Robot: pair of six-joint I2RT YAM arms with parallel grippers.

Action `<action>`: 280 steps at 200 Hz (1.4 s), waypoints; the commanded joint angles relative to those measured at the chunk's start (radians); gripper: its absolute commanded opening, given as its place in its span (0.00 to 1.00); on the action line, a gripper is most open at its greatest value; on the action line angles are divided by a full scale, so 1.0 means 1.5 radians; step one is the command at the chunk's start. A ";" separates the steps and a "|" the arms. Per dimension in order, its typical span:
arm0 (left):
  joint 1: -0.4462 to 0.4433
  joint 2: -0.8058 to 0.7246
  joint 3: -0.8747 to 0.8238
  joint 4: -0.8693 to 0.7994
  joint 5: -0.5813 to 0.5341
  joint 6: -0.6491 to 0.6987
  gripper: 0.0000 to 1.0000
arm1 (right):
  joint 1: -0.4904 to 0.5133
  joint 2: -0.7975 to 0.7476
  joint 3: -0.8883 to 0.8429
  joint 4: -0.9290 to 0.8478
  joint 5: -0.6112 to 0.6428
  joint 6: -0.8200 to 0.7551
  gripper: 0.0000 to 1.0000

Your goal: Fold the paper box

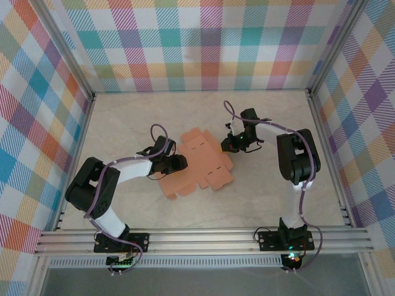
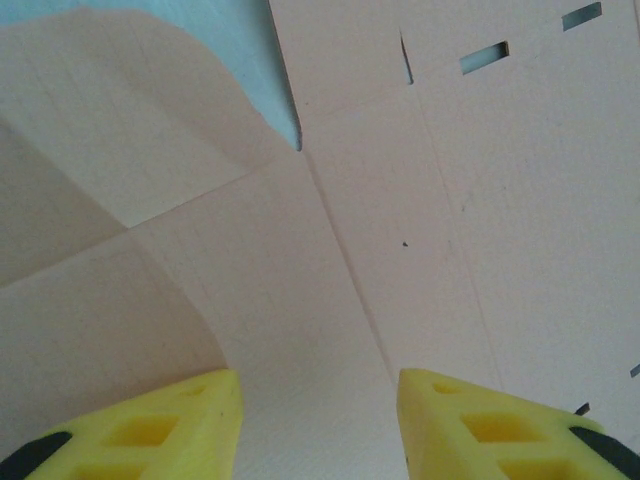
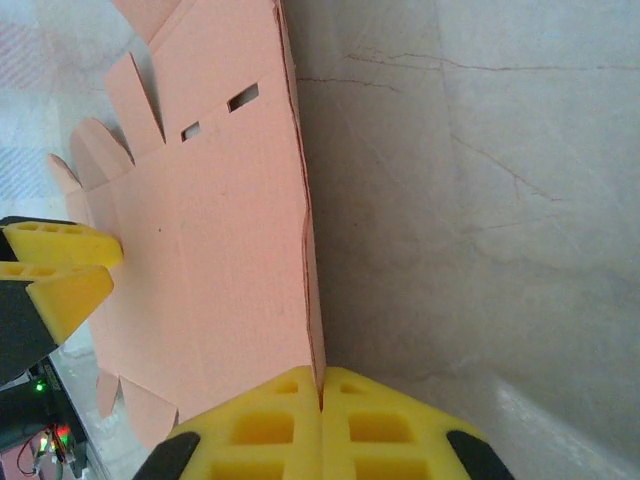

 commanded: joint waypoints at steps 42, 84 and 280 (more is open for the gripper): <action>0.000 -0.107 -0.010 -0.028 -0.032 0.043 0.85 | 0.028 -0.102 -0.060 0.054 0.114 -0.058 0.00; 0.027 -0.126 0.048 -0.030 -0.012 0.063 1.00 | 0.077 -0.145 -0.081 0.033 0.270 -0.182 0.00; 0.082 0.050 0.280 -0.087 0.054 -0.032 0.87 | 0.271 -0.105 -0.206 0.409 0.977 -0.462 0.00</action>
